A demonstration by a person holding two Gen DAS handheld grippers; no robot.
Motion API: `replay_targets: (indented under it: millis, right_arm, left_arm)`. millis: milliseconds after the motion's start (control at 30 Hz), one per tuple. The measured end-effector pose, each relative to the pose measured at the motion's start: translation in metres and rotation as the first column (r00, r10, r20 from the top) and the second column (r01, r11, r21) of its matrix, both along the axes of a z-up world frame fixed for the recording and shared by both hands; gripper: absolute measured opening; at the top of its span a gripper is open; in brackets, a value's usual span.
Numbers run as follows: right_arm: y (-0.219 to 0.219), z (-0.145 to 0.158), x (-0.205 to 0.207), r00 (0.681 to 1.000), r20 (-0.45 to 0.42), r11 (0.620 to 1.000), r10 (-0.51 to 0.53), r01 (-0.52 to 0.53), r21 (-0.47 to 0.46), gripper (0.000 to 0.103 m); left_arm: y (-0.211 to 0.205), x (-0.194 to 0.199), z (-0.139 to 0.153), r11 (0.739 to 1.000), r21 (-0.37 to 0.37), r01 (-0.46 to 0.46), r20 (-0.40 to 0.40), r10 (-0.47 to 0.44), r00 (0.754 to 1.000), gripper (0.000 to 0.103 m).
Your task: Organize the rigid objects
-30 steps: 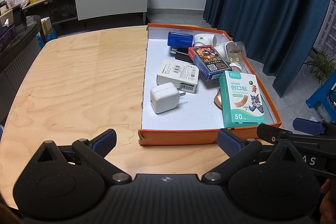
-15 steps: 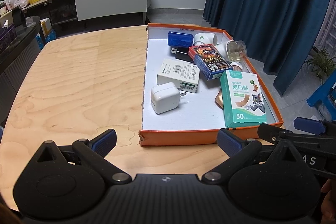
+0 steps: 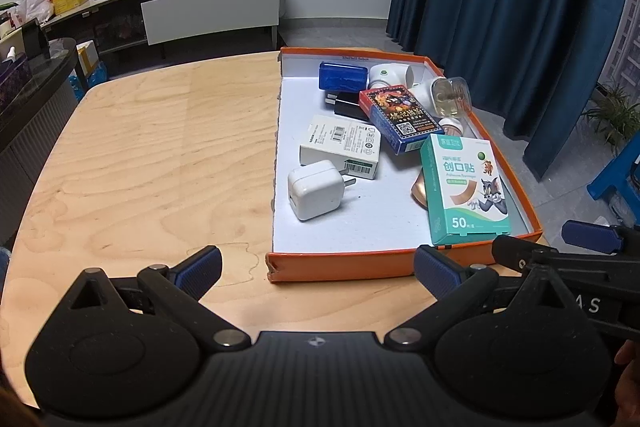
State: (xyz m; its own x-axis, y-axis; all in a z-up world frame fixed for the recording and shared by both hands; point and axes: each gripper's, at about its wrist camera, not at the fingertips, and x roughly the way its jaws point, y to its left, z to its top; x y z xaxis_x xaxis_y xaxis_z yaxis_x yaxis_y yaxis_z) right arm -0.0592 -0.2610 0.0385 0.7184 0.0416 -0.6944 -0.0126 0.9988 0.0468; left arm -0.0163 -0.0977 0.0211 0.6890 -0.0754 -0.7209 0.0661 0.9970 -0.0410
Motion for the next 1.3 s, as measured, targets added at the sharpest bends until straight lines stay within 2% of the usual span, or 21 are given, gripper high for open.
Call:
replay_targets:
  millis: [1300]
  right_arm:
    - [0.0036,0.0008,-0.0007,1.0,-0.006,1.0,0.001,-0.001,-0.022,0.089]
  left_arm:
    - [0.0007,0.0008,-0.0023,1.0,-0.009,0.001,-0.003,-0.001,1.0,0.103]
